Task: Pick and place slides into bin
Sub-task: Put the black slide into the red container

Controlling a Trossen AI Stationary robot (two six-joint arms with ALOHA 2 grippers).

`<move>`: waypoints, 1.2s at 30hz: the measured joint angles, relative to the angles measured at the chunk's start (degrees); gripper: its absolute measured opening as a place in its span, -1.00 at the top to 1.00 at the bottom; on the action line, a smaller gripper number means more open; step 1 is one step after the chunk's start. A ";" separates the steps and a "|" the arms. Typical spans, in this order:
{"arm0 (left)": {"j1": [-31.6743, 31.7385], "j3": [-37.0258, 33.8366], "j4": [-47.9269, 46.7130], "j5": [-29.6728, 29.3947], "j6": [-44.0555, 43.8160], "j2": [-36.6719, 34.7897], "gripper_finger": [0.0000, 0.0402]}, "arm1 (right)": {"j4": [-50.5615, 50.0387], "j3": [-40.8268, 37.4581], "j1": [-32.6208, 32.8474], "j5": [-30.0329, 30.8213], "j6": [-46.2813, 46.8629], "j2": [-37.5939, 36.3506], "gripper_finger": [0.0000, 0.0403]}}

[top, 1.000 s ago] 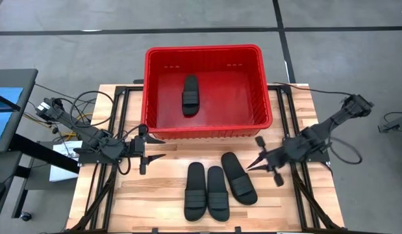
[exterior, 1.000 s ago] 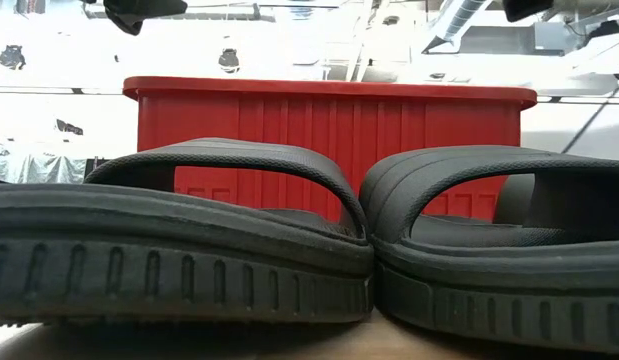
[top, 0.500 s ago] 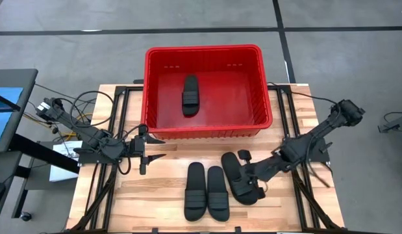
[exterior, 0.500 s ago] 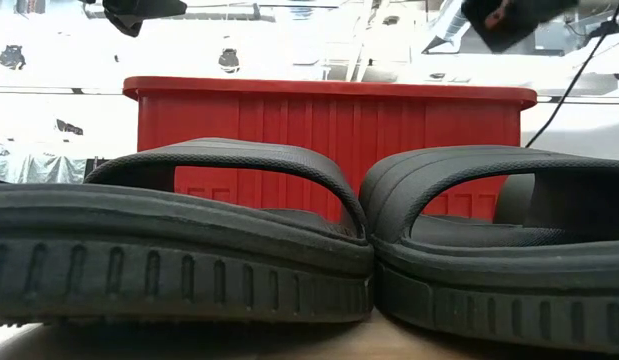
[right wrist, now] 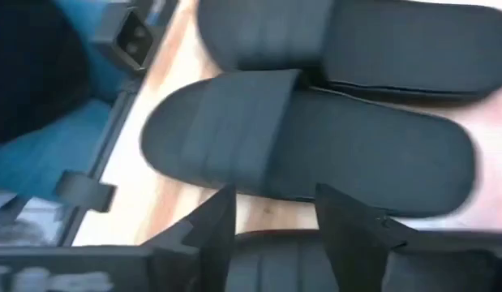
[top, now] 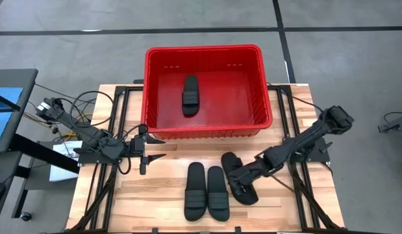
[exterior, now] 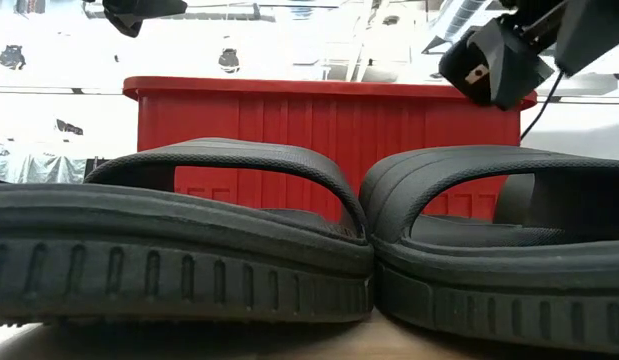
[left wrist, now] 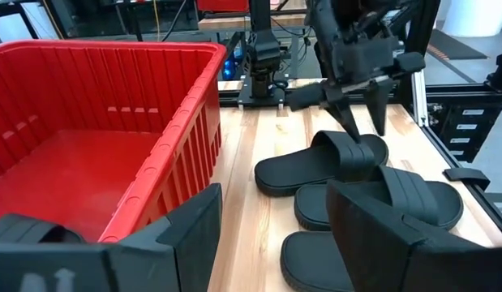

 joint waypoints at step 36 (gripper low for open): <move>0.00 0.04 -0.45 0.24 -0.57 0.00 -0.06 | 2.14 5.50 -6.47 -16.16 -3.95 11.73 0.03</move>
